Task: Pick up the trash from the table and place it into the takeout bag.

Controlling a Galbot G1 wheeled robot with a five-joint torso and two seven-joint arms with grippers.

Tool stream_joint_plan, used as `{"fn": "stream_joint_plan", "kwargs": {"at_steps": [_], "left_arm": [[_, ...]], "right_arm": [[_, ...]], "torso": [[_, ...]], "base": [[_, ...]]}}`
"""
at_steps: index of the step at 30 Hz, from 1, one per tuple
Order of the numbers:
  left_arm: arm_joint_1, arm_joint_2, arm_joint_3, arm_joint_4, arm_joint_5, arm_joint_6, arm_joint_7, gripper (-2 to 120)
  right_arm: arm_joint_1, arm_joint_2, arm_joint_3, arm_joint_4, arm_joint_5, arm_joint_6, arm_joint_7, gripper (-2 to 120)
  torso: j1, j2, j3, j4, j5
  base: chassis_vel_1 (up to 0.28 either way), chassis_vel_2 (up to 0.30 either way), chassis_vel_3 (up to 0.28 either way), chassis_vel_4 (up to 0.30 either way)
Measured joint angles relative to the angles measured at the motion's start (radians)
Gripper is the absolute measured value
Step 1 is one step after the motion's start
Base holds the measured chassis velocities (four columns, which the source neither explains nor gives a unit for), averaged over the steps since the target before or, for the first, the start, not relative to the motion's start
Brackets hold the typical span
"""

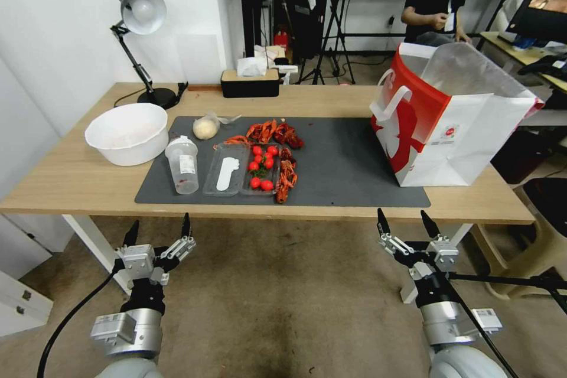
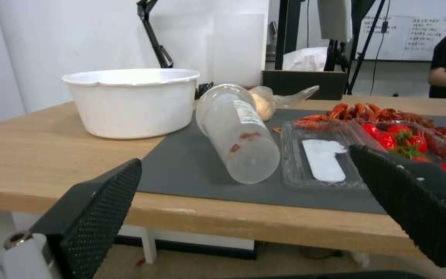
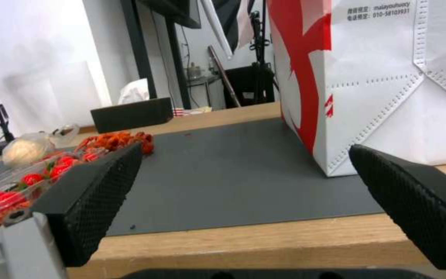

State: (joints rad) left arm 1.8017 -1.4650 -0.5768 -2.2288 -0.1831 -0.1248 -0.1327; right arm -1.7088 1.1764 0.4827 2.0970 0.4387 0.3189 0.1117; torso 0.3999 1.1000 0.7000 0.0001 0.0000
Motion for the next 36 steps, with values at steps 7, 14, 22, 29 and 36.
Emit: {"fn": "stream_joint_plan", "kwargs": {"at_steps": [7, 14, 22, 29, 36], "left_arm": [[-0.031, 0.017, -0.002, 0.012, -0.035, 0.007, 0.001, 100], [-0.114, 0.09, -0.003, 0.003, -0.175, 0.074, -0.004, 100], [-0.296, 0.321, 0.004, 0.073, -0.453, 0.14, -0.092, 100], [-0.369, 0.348, 0.03, 0.123, -0.476, 0.158, -0.12, 100], [-0.39, 0.334, 0.039, 0.157, -0.458, 0.158, -0.14, 100]], "right_arm": [[-0.011, 0.015, 0.0, 0.011, -0.016, 0.001, 0.001, 100], [-0.012, 0.019, 0.0, 0.009, -0.032, 0.003, 0.001, 100], [-0.01, 0.008, 0.0, 0.02, -0.046, -0.007, 0.006, 100], [0.005, -0.009, -0.019, 0.019, -0.061, -0.021, 0.008, 100], [0.038, -0.028, -0.056, 0.011, -0.07, -0.041, 0.015, 100]], "torso": [[0.0, 0.0, 0.0, -0.0001, 0.0], [0.0, 0.0, 0.0, 0.0, 0.0], [0.0, 0.0, 0.0, -0.0003, -0.0001], [0.0, 0.0, 0.0, -0.0005, -0.0001], [0.0, 0.0, 0.0, 0.0002, 0.0001]], "base": [[0.0, 0.0, 0.0, 0.0], [0.0, 0.0, 0.0, 0.0], [0.0, 0.0, 0.0, 0.0], [0.0, 0.0, 0.0, 0.0], [0.0, 0.0, 0.0, 0.0]]}}
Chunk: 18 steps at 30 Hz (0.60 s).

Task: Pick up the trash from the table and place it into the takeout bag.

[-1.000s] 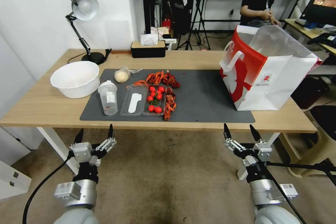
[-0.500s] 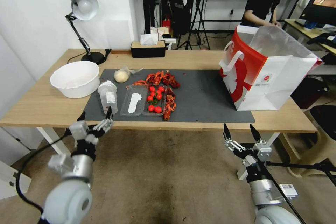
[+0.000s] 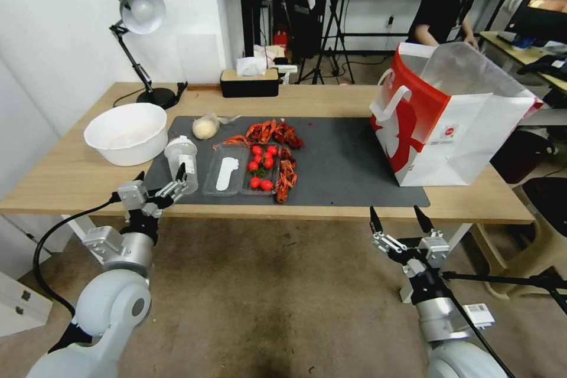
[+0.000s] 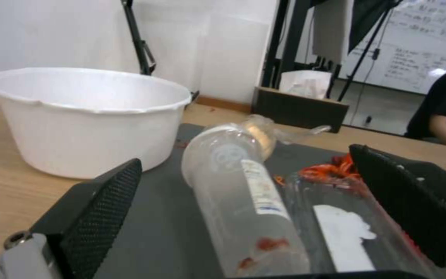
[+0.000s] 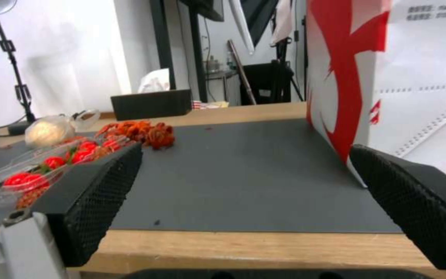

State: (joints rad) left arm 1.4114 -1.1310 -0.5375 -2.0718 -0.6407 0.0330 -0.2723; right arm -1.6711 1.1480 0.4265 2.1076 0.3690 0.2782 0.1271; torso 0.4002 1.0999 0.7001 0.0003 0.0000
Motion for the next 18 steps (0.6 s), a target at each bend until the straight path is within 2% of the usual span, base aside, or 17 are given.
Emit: {"fn": "stream_joint_plan", "kwargs": {"at_steps": [7, 18], "left_arm": [[-0.021, -0.017, 0.017, 0.033, 0.021, 0.003, -0.017, 100], [-0.058, -0.014, 0.048, 0.075, 0.022, -0.004, 0.028, 100]], "right_arm": [[0.002, -0.001, -0.005, -0.006, -0.01, -0.002, 0.004, 100], [0.008, 0.014, -0.022, -0.015, -0.036, -0.006, 0.009, 100]], "torso": [[0.0, 0.0, 0.0, -0.0003, 0.0], [0.0, 0.0, 0.0, -0.0003, 0.0]], "base": [[0.0, 0.0, 0.0, 0.0], [0.0, 0.0, 0.0, 0.0]]}}
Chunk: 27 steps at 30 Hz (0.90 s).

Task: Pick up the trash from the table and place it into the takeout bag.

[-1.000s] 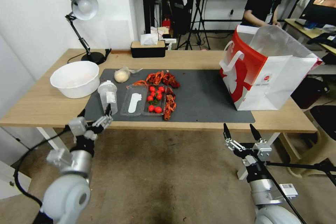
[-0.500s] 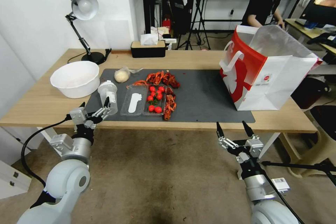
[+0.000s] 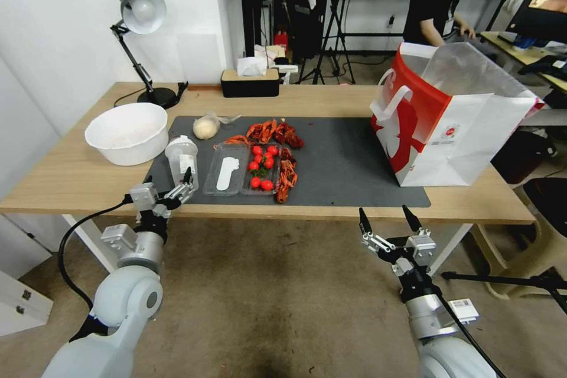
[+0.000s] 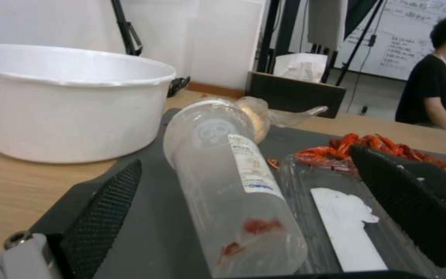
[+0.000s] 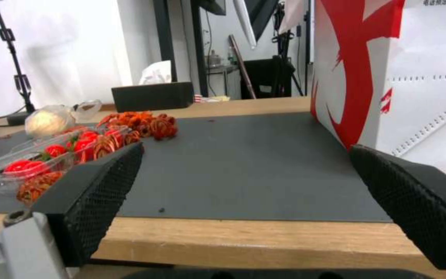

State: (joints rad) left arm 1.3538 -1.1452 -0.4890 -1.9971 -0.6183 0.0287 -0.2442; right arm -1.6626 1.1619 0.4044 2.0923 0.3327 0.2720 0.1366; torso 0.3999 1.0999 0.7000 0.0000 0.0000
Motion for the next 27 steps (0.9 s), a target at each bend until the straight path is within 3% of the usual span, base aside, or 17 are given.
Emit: {"fn": "stream_joint_plan", "kwargs": {"at_steps": [15, 21, 27], "left_arm": [[-0.079, 0.04, 0.041, 0.073, -0.013, 0.051, 0.066, 100], [-0.107, 0.04, 0.054, 0.107, -0.002, 0.063, 0.066, 100], [-0.122, 0.025, 0.065, 0.15, 0.046, 0.099, 0.021, 100]], "right_arm": [[-0.003, 0.011, 0.002, -0.012, -0.017, 0.0, 0.005, 100], [-0.004, 0.012, 0.006, -0.018, -0.02, 0.002, 0.006, 100], [-0.004, 0.013, 0.008, -0.027, -0.02, 0.005, 0.006, 100]], "torso": [[0.0, 0.0, 0.0, 0.0, 0.0], [0.0, 0.0, 0.0, 0.0, 0.0], [0.0, 0.0, 0.0, 0.0001, -0.0001]], "base": [[0.0, 0.0, 0.0, 0.0], [0.0, 0.0, 0.0, 0.0], [0.0, 0.0, 0.0, 0.0]]}}
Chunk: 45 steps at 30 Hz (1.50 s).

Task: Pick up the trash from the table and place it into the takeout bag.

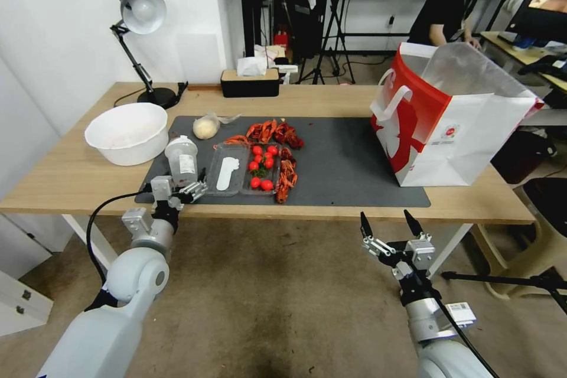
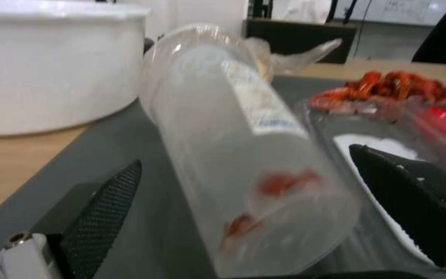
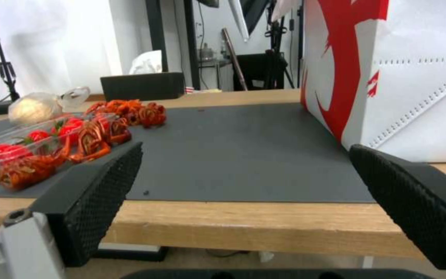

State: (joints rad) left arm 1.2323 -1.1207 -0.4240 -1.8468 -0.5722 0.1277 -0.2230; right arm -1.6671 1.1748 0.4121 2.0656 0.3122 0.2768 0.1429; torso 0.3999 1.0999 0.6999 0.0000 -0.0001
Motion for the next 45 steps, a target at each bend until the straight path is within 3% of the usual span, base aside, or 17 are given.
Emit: {"fn": "stream_joint_plan", "kwargs": {"at_steps": [15, 26, 31, 36, 45], "left_arm": [[-0.019, -0.006, 0.009, 0.033, 0.002, 0.017, -0.058, 99], [-0.013, -0.007, 0.0, 0.027, -0.011, 0.003, -0.075, 61], [0.006, -0.007, -0.014, -0.005, -0.008, -0.036, -0.058, 48], [0.027, -0.004, -0.026, -0.045, -0.002, -0.05, -0.046, 47], [0.007, 0.041, -0.021, -0.098, 0.01, -0.149, 0.037, 47]], "right_arm": [[0.002, 0.002, -0.002, -0.008, -0.002, 0.002, 0.002, 100], [0.002, 0.004, -0.008, -0.014, -0.011, 0.002, 0.003, 100], [0.002, 0.007, -0.011, -0.016, -0.016, 0.003, 0.003, 100], [0.003, 0.009, -0.015, -0.017, -0.02, 0.004, 0.003, 100], [-0.001, 0.011, -0.02, -0.013, -0.027, 0.007, 0.003, 100]], "torso": [[0.0, 0.0, 0.0, 0.0, 0.0], [0.0, 0.0, 0.0, 0.0, 0.0], [0.0, 0.0, 0.0, 0.0, 0.0], [0.0, 0.0, 0.0, 0.0, 0.0], [0.0, 0.0, 0.0, 0.0, 0.0002]], "base": [[0.0, 0.0, 0.0, 0.0], [0.0, 0.0, 0.0, 0.0], [0.0, 0.0, 0.0, 0.0], [0.0, 0.0, 0.0, 0.0], [0.0, 0.0, 0.0, 0.0]]}}
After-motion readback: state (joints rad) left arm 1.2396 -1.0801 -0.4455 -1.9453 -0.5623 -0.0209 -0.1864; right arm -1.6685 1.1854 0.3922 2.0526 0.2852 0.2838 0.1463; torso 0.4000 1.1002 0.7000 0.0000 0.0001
